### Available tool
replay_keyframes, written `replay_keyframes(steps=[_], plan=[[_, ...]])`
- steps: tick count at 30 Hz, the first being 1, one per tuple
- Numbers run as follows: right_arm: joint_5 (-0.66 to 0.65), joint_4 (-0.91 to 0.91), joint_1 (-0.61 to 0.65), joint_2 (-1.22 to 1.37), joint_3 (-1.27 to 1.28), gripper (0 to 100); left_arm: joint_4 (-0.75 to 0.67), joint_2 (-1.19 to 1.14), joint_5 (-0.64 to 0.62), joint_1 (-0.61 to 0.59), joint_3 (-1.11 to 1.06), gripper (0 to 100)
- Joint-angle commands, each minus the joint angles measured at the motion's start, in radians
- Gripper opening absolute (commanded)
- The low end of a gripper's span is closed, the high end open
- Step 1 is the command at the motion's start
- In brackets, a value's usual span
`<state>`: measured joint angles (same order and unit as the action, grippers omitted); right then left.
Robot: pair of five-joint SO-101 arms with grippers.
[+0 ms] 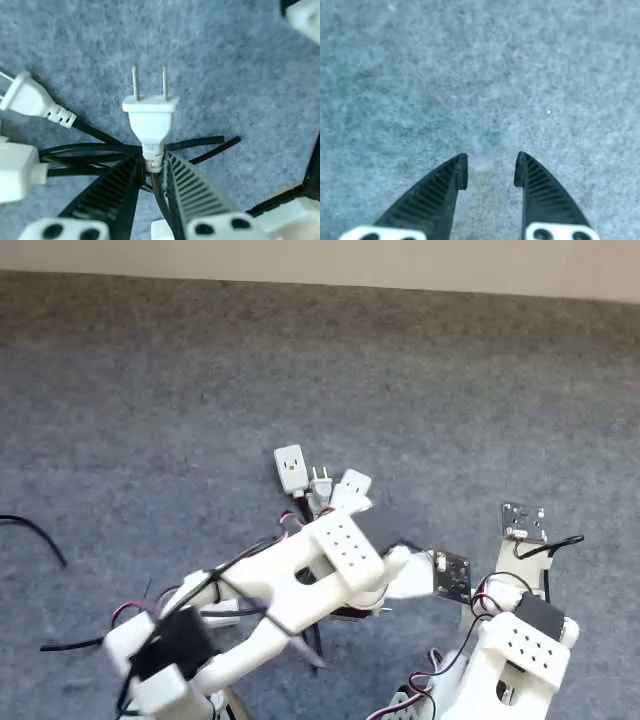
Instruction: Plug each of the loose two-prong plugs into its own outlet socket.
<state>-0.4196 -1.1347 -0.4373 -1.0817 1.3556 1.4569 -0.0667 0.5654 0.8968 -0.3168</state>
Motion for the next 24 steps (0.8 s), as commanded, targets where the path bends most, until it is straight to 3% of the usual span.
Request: replay_keyframes(steps=[1,6,11,14,19,22,24], plan=[[-0.009,-0.007,-0.002,-0.01,-0.062,15.9,-0.009,-0.039,-0.049,0.005,0.077,19],[-0.011,-0.007,-0.001,-0.01,-0.061,15.9,-0.008,0.054,-0.063,-0.074,0.113,21],[-0.011,-0.001,0.008,-0.01,-0.061,15.9,0.037,0.196,-0.069,-0.239,0.125,20],[-0.014,0.05,0.051,-0.01,-0.054,15.9,0.098,0.286,-0.146,-0.44,0.177,19],[-0.052,0.027,0.236,-0.002,-0.062,15.9,0.132,0.406,-0.379,-0.863,0.182,18],[-0.058,-0.039,0.366,-0.001,-0.114,15.9,0.123,0.447,-0.388,-1.078,0.088,18],[-0.06,-0.088,0.452,0.021,-0.153,15.9,0.081,0.461,-0.321,-1.139,-0.019,18]])
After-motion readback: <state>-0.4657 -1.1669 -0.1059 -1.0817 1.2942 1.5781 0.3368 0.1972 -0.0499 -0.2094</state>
